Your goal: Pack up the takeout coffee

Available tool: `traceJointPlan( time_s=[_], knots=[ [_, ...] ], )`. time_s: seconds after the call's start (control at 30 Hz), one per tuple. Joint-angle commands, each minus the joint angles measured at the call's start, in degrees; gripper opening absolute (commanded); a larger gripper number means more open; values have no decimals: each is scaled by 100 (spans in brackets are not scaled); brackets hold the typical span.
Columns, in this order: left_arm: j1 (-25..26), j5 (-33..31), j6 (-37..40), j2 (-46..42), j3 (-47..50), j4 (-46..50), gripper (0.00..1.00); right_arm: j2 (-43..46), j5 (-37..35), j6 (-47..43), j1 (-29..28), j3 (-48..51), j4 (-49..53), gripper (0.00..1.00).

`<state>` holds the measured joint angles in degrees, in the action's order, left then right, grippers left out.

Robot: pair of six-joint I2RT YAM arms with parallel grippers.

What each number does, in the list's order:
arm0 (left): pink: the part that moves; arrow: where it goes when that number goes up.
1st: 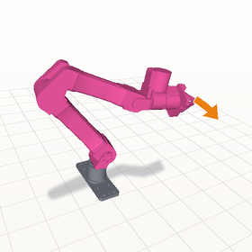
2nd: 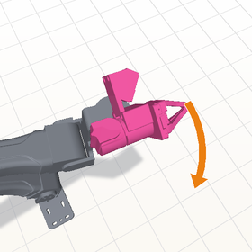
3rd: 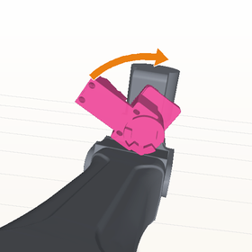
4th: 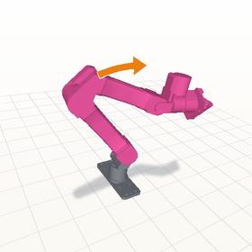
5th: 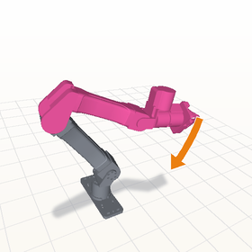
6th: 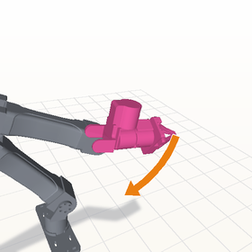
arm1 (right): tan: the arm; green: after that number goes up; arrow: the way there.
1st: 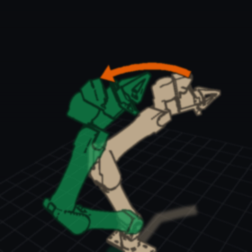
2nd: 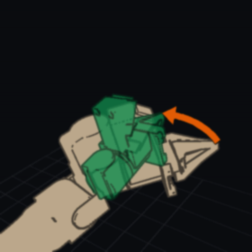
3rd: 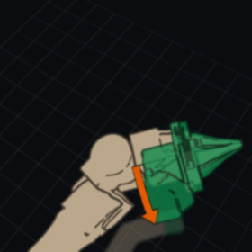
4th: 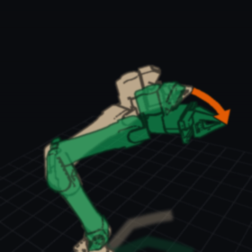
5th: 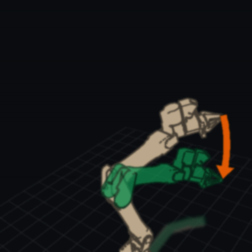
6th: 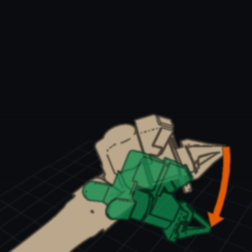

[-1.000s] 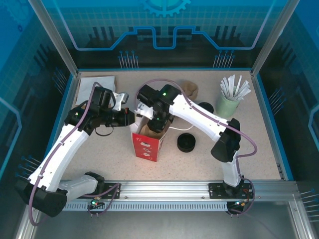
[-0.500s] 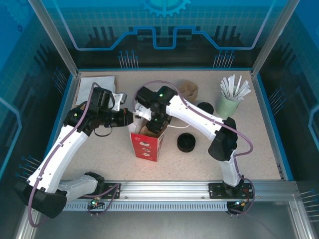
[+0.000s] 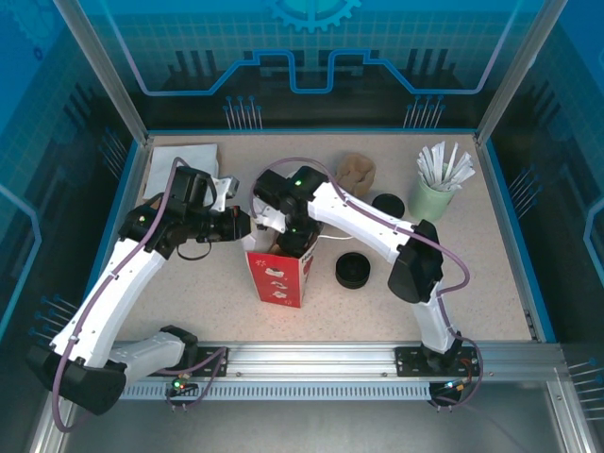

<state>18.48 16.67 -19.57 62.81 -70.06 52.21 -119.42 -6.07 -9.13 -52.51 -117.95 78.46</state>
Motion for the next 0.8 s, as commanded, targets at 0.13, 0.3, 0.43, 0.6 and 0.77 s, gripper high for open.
traceJointPlan(
  time_s=[0.13, 0.3, 0.43, 0.6, 0.77],
  knots=[
    [-19, 110, -63, -189, -271, 22, 11, -396, -268, -151, -57, 130, 223, 32],
    [31, 100, -82, -194, -288, 8, 11, -468, -334, -207, -66, 273, 141, 32],
    [81, 79, -91, -185, -308, 0, 11, -571, -423, -308, -79, 381, 143, 33],
    [147, -28, -56, -190, -432, 69, 11, -634, -484, -393, -88, 536, 102, 33],
    [217, -168, 14, -207, -451, 85, 11, -730, -450, -456, -122, 639, 57, 34]
  ],
)
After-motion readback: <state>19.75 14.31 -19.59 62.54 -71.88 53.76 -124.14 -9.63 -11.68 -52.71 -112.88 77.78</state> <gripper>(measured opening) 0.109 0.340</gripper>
